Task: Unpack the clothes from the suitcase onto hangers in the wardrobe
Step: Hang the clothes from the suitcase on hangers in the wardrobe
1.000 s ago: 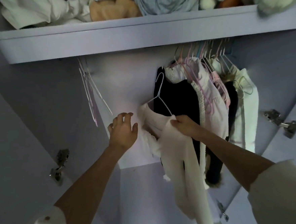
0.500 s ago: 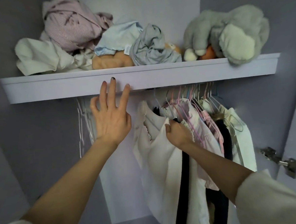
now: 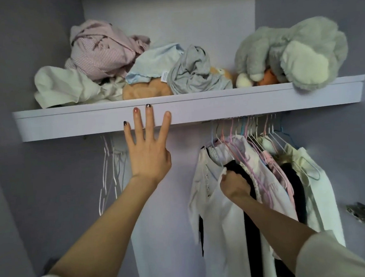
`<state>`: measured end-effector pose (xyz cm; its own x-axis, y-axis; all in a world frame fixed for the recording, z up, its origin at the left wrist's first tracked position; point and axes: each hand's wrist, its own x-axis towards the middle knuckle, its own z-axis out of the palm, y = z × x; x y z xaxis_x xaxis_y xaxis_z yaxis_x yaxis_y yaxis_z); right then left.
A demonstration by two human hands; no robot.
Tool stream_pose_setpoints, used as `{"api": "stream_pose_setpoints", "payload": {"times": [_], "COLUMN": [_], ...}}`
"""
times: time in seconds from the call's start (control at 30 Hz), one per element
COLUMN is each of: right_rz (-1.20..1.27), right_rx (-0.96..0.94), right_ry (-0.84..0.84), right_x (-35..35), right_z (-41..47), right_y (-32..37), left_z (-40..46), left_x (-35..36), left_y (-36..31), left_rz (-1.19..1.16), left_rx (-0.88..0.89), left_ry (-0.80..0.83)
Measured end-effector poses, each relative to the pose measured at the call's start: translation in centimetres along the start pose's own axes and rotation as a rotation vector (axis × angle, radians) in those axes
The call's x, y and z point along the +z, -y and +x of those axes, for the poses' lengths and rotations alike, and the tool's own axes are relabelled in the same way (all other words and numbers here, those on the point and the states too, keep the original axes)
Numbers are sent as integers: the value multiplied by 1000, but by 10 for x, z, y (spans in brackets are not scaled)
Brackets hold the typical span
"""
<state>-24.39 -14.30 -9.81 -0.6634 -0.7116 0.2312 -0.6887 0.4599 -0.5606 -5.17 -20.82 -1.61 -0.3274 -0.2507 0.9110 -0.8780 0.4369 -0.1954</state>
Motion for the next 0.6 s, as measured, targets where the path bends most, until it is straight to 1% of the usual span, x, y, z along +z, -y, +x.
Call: {"api": "stream_pose_setpoints", "payload": {"times": [0.1,0.23,0.3,0.4,0.43,0.5,0.6], "right_rz": [-34,-50,-128,-297,-323,-304,-160], "right_rx": [3,-12,-36,-97,-131,-214,-420], "right_ry": [33,75,71,-3,-25,1,-25], "right_x": [-5,-14,-18,-20,-18,-11,5], "right_z": [-6,-21,-37,-68,-75,-101,-137], "right_y": [2,7,10,11,9,5,-1], "left_z": [1,-7,-18,-48,-58,-86,-127], "left_x": [-7,-22,-35,-49,-53,-67,-85], "left_y": [0,-2,2,7,8,9,9], "left_rz": [-39,-124,-167,-219,-235,-240,-253], "left_rx": [-15,-24,-32,-81,-95,-116,-165], "left_ry": [36,157,259,447,487,584,760]}}
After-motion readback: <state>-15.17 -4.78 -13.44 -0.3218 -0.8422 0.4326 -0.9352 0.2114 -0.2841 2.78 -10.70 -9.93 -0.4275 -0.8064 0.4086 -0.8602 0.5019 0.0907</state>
